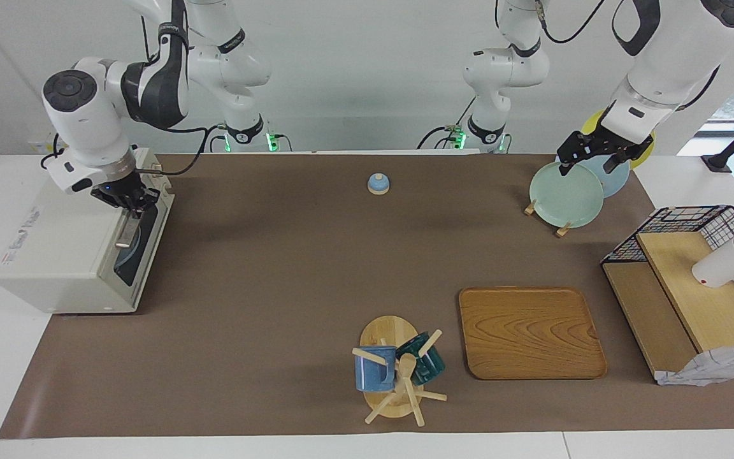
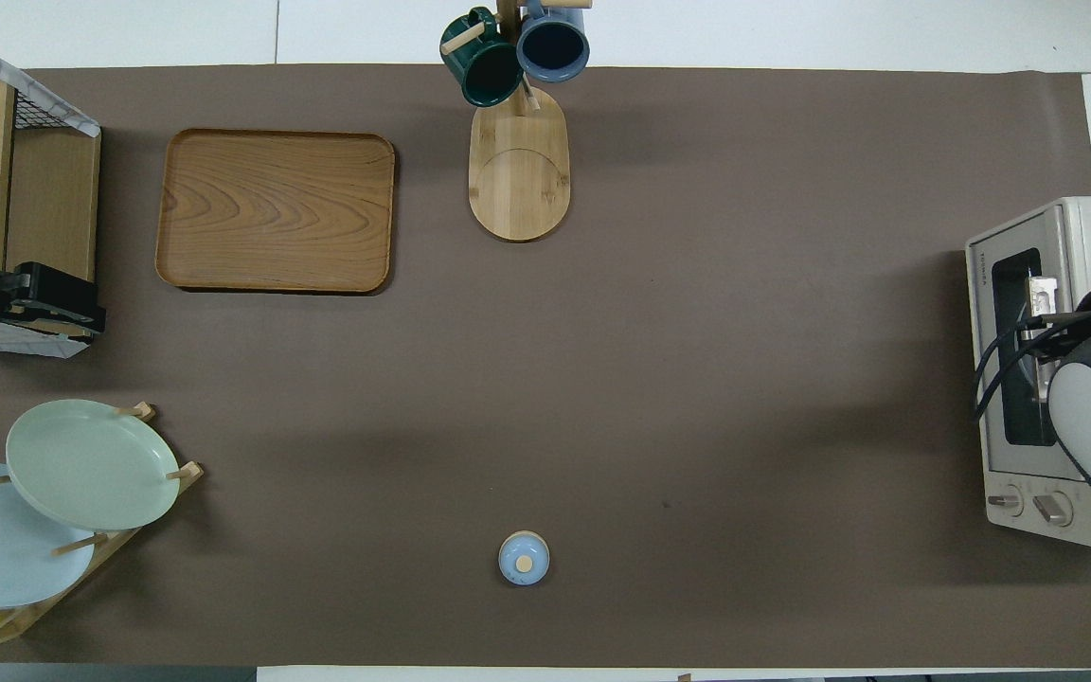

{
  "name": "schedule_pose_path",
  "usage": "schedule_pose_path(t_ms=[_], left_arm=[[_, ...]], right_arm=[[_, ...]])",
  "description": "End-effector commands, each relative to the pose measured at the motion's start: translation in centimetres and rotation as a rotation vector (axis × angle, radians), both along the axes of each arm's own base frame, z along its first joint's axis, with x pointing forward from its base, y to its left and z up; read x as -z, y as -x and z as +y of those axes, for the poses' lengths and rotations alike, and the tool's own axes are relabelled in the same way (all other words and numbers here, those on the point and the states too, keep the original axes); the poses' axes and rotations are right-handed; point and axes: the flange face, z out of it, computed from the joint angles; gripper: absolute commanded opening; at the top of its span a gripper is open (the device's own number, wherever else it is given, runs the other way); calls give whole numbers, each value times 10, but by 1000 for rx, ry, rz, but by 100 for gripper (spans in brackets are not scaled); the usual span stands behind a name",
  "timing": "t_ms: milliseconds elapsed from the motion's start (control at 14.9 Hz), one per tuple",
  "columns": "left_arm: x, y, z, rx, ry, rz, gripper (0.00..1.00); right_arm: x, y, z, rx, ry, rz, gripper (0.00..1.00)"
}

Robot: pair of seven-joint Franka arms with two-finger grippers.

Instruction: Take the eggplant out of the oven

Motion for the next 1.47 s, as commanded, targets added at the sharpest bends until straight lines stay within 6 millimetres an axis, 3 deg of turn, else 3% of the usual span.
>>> schedule_pose_path(t_ms=[0,335,603,737,1072,1206,1340,1407], left_arm=[[-2,2,2,-3,8,0,100],[-2,2,2,-3,7,-1,100],[-2,2,2,-3,7,-1,100],[-2,2,2,-3,8,0,100],[-2,2,3,-5,8,1,100],[-2,2,3,-5,8,0,100],[-2,2,3,-5,7,-1,100],[-2,2,2,-3,8,0,100]], right_arm=[[32,0,10,31,-65,-19,0],[78,-5,21,71,-165,-48,0],[106,-15,62,21,-185,-101,0],[124,-18,61,32,-185,-87,0],[135,-21,101,96,-222,-94,0],[135,-21,103,99,-223,-94,0],[120,-29,120,72,-225,-79,0],[109,-34,118,77,-223,-50,25]])
